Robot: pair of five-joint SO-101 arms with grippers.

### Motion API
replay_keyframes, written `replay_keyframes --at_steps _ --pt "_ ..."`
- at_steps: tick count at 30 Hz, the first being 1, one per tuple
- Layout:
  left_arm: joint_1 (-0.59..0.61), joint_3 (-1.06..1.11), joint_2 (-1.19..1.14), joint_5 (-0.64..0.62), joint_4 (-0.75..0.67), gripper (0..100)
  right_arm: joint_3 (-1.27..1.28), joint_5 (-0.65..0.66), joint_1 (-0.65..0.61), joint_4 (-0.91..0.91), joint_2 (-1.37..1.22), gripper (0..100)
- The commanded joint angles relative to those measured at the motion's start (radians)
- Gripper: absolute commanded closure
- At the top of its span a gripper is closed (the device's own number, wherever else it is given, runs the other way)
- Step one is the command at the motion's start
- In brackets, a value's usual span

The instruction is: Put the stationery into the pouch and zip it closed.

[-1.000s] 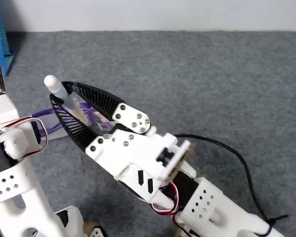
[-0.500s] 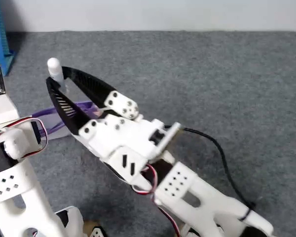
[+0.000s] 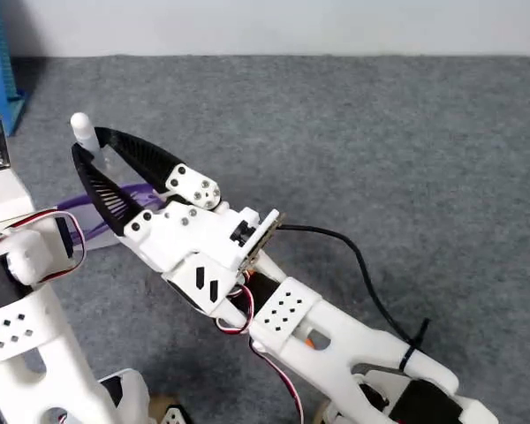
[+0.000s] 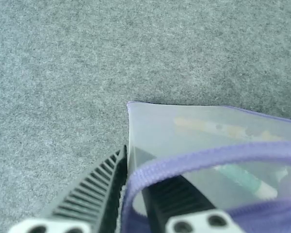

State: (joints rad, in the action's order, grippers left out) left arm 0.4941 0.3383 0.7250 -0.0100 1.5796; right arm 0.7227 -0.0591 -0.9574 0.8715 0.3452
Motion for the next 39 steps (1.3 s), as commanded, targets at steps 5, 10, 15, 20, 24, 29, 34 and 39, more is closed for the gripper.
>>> replay_keyframes --at_steps 5,10,15,20,24,29,34,39 --pt "0.003 -0.002 0.017 0.005 0.0 99 -0.012 -0.012 0.002 0.019 -0.064 99.1" --pt "0.003 -0.002 0.017 0.005 0.002 99 -0.012 0.038 0.002 0.01 -0.085 92.0" --pt "0.003 -0.002 0.017 0.005 0.0 99 -0.015 0.103 -0.002 -0.102 0.004 78.6" --pt "0.003 -0.002 0.017 0.005 -0.002 99 -0.015 0.098 0.005 -0.34 0.186 78.6" --pt "0.003 -0.002 0.017 0.005 -0.003 99 -0.017 0.095 0.068 -0.67 0.364 78.6" --pt "0.003 -0.002 0.017 0.005 -0.005 99 -0.017 -0.058 0.211 -1.059 0.518 78.6" --pt "0.006 -0.002 0.017 0.005 -0.005 99 -0.011 -0.078 0.358 -1.328 0.532 78.6" --pt "0.008 -0.002 0.017 0.005 -0.005 99 -0.011 -0.075 0.394 -1.615 0.495 78.7"
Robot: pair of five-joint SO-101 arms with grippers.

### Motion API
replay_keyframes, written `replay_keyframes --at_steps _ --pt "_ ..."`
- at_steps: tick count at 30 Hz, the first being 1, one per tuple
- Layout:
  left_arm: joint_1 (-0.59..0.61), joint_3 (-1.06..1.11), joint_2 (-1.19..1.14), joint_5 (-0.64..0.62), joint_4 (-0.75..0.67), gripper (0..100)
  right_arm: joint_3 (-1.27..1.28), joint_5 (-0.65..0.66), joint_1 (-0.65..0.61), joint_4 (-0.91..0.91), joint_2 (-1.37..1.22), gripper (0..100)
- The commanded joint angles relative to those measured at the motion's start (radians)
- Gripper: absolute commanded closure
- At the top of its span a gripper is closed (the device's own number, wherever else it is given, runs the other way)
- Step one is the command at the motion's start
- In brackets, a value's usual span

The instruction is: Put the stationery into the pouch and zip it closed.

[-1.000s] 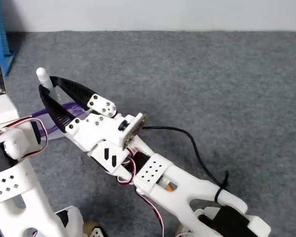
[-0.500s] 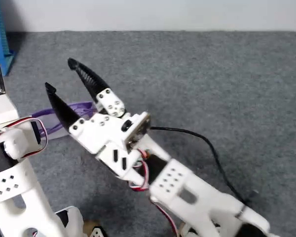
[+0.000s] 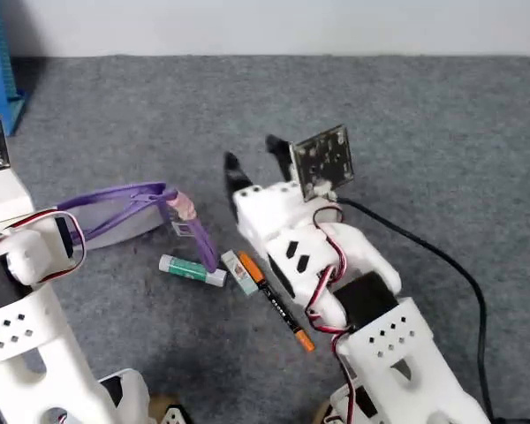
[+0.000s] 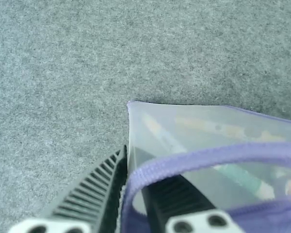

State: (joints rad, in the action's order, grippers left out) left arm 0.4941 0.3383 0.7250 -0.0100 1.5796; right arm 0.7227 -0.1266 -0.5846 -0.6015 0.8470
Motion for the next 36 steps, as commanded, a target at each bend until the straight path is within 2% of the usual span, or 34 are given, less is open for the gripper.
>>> replay_keyframes --at_steps 1,5,10,16,21,31,36 --pt "0.008 -0.002 0.017 0.005 -0.005 99 -0.011 -0.006 0.019 -0.185 -0.03 78.7" --pt "0.008 -0.002 0.017 0.005 -0.005 99 -0.012 -0.003 0.018 -0.283 -0.162 78.7" --pt "0.008 -0.002 0.017 0.005 -0.005 99 -0.017 -0.003 0.012 -0.288 -0.369 78.7" --pt "0.008 -0.001 0.017 0.005 -0.005 99 -0.018 -0.006 -0.105 -0.285 -0.518 78.7" --pt "0.008 0.013 0.015 0.006 -0.006 99 -0.018 -0.003 -0.145 -0.199 -0.605 78.7" --pt "0.008 0.019 0.015 0.009 -0.012 99 -0.018 0.0 -0.14 -0.09 -0.796 78.7" --pt "0.008 0.021 0.015 0.009 -0.012 99 -0.035 0.043 -0.127 -0.05 -0.845 79.5"
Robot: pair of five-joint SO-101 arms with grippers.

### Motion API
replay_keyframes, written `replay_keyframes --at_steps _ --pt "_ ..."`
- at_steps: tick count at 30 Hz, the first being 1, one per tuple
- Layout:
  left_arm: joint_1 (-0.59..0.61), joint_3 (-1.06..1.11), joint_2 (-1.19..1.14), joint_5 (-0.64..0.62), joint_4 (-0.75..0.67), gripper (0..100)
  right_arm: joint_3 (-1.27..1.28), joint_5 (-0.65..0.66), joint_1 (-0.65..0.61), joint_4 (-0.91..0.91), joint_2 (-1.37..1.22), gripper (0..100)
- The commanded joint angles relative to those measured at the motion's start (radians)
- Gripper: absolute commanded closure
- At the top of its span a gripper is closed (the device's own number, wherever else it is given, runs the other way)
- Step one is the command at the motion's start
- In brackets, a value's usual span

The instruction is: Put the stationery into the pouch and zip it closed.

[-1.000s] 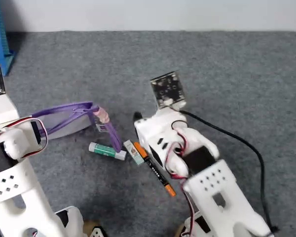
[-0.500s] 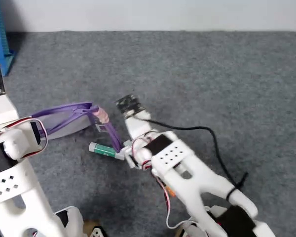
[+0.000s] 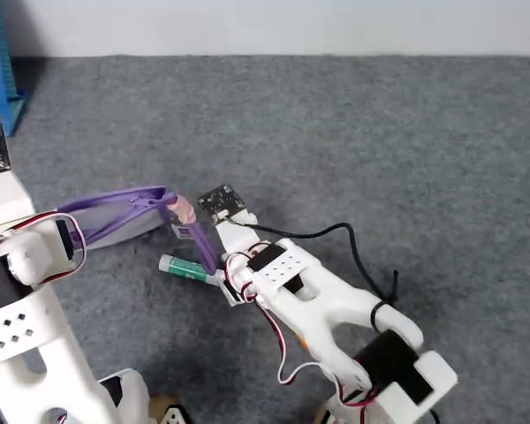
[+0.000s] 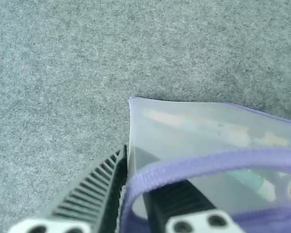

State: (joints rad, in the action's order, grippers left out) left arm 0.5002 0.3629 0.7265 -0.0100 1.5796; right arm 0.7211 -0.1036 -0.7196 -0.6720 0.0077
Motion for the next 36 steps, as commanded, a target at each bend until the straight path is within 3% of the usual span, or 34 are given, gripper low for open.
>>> replay_keyframes --at_steps 1,5,15,26,36 --pt "0.002 -0.004 0.014 0.009 -0.011 99 -0.048 0.018 0.01 0.019 -0.012 81.5" --pt "0.002 -0.004 0.014 0.009 -0.011 99 -0.078 0.025 0.025 0.004 -0.039 99.3" --pt "0.003 -0.004 0.014 0.009 -0.011 99 -0.087 0.095 0.045 -0.162 0.087 99.1" --pt "0.003 0.007 0.015 0.008 -0.011 99 -0.094 0.114 0.039 -0.441 0.651 99.1" --pt "0.0 0.007 0.015 0.008 -0.011 99 -0.153 0.164 -0.031 -0.418 1.07 99.1"
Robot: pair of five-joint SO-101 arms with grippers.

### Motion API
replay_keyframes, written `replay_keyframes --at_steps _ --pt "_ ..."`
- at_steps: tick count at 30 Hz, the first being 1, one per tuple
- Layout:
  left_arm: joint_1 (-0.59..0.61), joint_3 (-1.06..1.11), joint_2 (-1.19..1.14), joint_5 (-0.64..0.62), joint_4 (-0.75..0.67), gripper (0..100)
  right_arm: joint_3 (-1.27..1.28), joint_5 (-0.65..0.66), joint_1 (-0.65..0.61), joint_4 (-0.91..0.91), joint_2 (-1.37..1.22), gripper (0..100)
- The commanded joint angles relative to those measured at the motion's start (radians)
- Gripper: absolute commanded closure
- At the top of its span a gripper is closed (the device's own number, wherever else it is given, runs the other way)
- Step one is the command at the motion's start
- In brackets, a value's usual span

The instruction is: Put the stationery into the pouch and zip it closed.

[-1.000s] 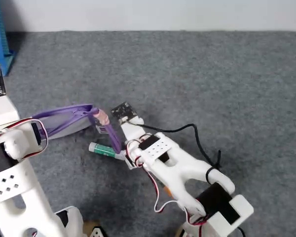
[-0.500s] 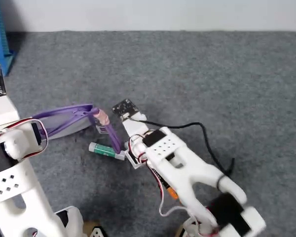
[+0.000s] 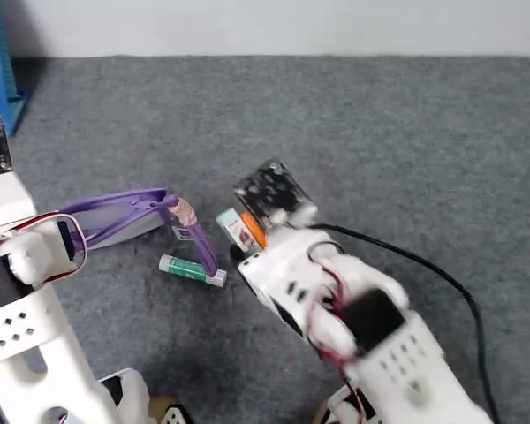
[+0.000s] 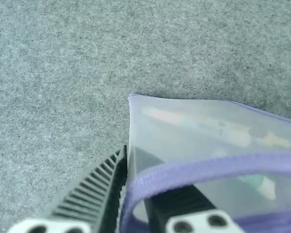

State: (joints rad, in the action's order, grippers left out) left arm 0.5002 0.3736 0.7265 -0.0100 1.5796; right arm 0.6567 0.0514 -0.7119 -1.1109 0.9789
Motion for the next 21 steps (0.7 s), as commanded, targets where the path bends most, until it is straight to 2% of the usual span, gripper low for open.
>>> replay_keyframes --at_steps 1,9,17,21 --pt "0.0 -0.004 0.015 0.008 -0.011 99 -0.095 0.009 -0.054 0.054 0.119 99.1" --pt "0.0 -0.004 0.015 0.008 -0.011 99 -0.095 0.006 -0.157 0.453 0.16 99.1" --pt "-0.02 -0.004 0.015 0.006 -0.011 99 -0.092 0.006 -0.278 0.986 0.087 99.1" --pt "-0.068 0.008 0.015 0.005 -0.012 99 -0.061 0.006 -0.286 1.237 0.019 99.1"
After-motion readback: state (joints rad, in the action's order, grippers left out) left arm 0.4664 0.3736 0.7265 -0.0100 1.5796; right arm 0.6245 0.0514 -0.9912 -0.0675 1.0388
